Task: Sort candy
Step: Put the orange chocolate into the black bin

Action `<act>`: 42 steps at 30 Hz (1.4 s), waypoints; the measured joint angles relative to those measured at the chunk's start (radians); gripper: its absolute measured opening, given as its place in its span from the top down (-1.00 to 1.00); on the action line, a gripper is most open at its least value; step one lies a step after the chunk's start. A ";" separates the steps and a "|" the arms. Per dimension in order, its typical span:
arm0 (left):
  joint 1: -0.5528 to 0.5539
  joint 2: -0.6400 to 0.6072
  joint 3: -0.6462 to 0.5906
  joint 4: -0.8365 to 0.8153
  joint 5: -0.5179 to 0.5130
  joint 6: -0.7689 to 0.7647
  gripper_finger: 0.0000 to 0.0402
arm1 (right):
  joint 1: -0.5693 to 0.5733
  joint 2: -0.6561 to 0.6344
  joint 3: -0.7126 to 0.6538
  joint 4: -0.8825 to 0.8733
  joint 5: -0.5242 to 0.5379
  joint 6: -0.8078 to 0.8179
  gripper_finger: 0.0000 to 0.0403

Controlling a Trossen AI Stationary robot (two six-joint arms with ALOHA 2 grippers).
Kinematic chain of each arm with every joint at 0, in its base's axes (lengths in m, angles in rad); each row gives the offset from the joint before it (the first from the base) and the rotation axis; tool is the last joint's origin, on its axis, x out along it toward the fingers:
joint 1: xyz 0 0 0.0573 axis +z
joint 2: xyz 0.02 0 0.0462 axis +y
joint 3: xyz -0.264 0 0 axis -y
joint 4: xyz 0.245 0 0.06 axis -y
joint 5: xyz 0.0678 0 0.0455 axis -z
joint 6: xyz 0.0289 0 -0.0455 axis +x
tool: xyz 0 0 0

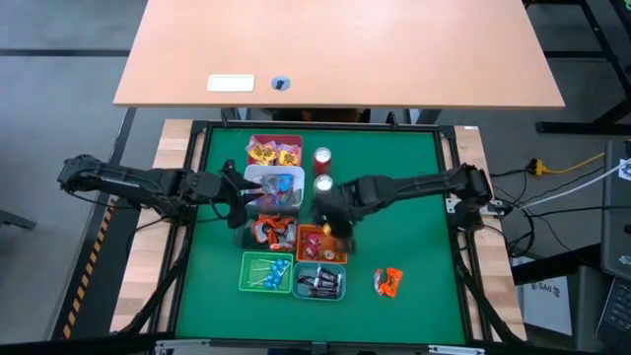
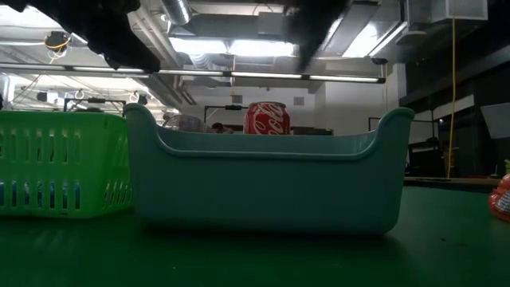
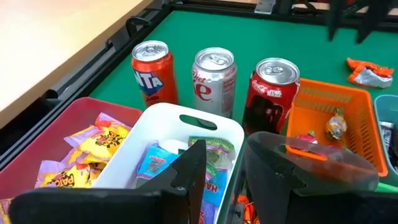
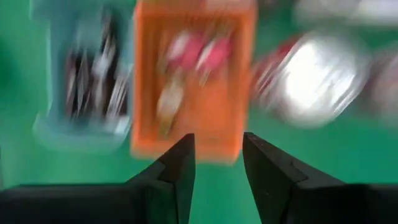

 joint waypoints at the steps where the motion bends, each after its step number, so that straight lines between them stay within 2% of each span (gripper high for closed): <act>1: 0.000 0.004 0.000 0.001 0.000 0.000 0.50 | 0.021 0.000 -0.001 -0.052 -0.011 0.016 0.35; 7: 0.000 0.029 0.000 0.002 0.000 0.000 0.50 | 0.141 0.002 -0.090 -0.190 -0.029 0.167 0.35; 12: 0.000 0.039 0.000 0.001 0.000 0.000 0.50 | 0.233 0.002 -0.196 -0.204 -0.037 0.253 0.35; 16: 0.000 0.039 0.000 0.001 0.000 0.000 0.50 | 0.303 0.001 -0.282 -0.206 -0.113 0.255 0.35; 23: 0.000 0.039 0.000 0.003 0.000 0.000 0.50 | 0.410 0.001 -0.430 -0.175 -0.138 0.207 0.35; 31: 0.000 0.039 0.000 0.013 0.000 0.000 0.50 | 0.432 0.001 -0.563 -0.014 -0.114 0.197 0.35; 42: 0.000 0.039 0.000 0.025 0.000 -0.001 0.50 | 0.432 0.002 -0.570 -0.001 -0.165 0.167 0.35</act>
